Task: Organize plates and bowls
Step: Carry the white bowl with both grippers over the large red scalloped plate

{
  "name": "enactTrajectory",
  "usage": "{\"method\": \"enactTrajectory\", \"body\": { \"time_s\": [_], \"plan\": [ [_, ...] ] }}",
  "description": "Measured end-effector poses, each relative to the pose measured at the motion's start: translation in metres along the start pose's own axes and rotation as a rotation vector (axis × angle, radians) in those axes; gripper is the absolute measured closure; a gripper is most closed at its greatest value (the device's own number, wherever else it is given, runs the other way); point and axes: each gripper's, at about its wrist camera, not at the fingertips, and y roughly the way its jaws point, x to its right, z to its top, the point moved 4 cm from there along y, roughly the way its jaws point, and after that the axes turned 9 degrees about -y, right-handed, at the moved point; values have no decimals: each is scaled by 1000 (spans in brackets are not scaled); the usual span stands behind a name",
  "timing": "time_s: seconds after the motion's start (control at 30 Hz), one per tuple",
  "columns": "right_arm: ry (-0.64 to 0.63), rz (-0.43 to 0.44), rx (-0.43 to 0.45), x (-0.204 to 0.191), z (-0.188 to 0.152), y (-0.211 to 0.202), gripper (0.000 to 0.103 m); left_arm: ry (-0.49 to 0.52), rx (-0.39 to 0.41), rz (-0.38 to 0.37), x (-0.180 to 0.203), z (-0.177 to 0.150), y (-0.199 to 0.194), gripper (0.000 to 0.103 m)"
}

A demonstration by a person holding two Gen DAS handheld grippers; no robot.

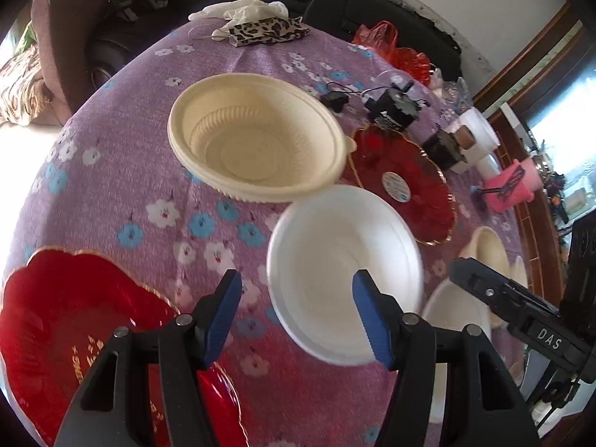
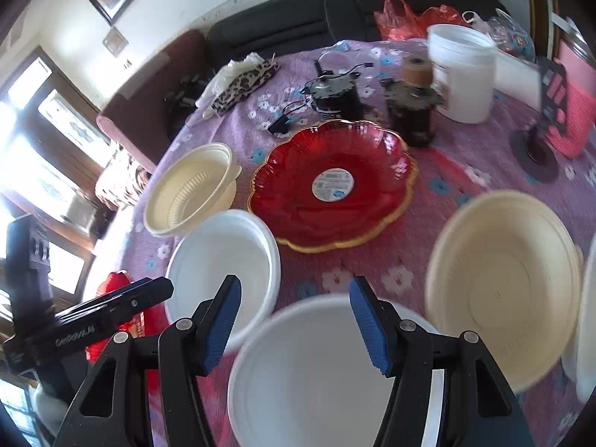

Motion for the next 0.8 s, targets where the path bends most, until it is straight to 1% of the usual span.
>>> {"method": "enactTrajectory", "body": {
  "time_s": [0.1, 0.17, 0.2, 0.27, 0.3, 0.33, 0.37, 0.4, 0.43, 0.47, 0.5, 0.53, 0.63, 0.73, 0.8],
  "plan": [
    [-25, -28, -87, -7, 10, 33, 38, 13, -47, 32, -4, 4, 17, 42],
    [-34, -44, -124, -9, 12, 49, 38, 20, -70, 32, -2, 5, 27, 42],
    [-41, -57, -126, -9, 13, 53, 39, 25, -81, 28, -1, 4, 32, 42],
    [-44, -53, -143, -10, 14, 61, 54, 43, -81, 31, 2, 2, 35, 43],
    [-50, -55, -147, -12, 15, 63, 57, 48, -78, 26, 3, 2, 36, 45],
    [-58, -60, -149, -12, 15, 65, 67, 44, -76, 23, 4, 2, 36, 51],
    [-66, -54, -155, -14, 15, 67, 80, 38, -72, 15, 4, 2, 35, 68],
    [-72, -38, -164, -17, 15, 69, 85, 36, -70, 12, 5, 2, 33, 71],
    [-76, -39, -166, -19, 14, 69, 85, 32, -64, 8, 5, 2, 31, 73],
    [-87, -64, -154, -21, 14, 66, 85, 24, -56, -3, 5, 3, 27, 73],
    [-97, -67, -140, -23, 13, 63, 86, 18, -40, -11, 4, 3, 21, 73],
    [-99, -57, -123, -25, 13, 58, 88, 16, -25, -20, 5, 3, 15, 73],
    [-89, -36, -81, -32, 15, 41, 88, 10, 16, -53, 5, 2, -10, 73],
    [-122, -36, -31, -50, 17, 19, 88, 19, 90, -54, 3, -4, -43, 73],
    [-145, -21, -9, -67, 16, 9, 88, 14, 139, -48, -4, -10, -63, 69]
  ]
}}
